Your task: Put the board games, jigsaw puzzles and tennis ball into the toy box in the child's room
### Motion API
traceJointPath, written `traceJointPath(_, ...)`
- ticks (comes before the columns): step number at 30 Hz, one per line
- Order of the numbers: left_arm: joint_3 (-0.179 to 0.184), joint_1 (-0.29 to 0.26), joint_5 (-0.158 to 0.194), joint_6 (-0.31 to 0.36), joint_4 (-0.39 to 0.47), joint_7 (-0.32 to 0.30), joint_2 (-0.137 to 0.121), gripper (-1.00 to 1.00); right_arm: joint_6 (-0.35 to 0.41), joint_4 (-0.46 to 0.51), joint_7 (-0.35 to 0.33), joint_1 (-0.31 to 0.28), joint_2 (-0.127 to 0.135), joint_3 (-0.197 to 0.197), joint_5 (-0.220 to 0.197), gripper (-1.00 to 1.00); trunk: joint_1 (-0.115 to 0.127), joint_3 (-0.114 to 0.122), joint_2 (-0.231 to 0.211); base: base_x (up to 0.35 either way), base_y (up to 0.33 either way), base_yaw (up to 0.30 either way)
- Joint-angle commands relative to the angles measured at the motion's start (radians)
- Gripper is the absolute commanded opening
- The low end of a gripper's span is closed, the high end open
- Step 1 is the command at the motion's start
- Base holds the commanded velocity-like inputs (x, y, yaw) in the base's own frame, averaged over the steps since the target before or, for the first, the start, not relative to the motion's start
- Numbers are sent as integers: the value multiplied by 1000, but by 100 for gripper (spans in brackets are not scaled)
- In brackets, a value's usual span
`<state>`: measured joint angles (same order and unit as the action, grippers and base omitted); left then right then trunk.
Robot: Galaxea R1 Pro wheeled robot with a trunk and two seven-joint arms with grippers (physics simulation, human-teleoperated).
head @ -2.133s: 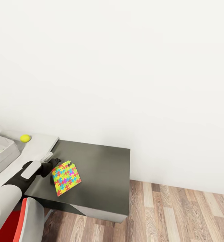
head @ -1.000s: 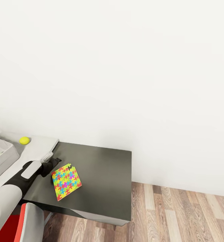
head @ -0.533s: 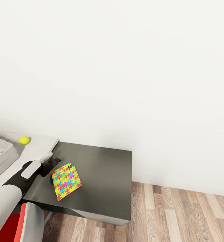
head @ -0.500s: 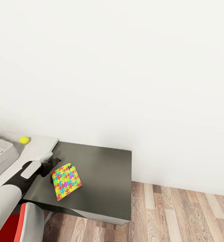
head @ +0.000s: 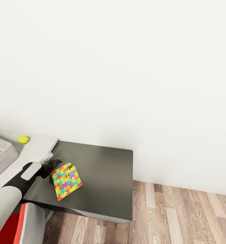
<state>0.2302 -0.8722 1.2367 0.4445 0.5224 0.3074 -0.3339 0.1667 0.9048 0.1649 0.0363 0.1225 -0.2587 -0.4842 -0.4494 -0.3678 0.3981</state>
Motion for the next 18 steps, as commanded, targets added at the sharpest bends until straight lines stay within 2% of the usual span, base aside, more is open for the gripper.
traceJointPath(1, 7, -1, 10, 0, 2, 9, -1, 100, 5, 3, 5, 0, 0, 1, -8, 100, -1, -3, 2, 0, 0, 0)
traceJointPath(18, 8, -1, 10, 0, 2, 9, 0, 100, 5, 3, 5, 0, 0, 1, -8, 100, -1, -30, 2, 0, 0, 0)
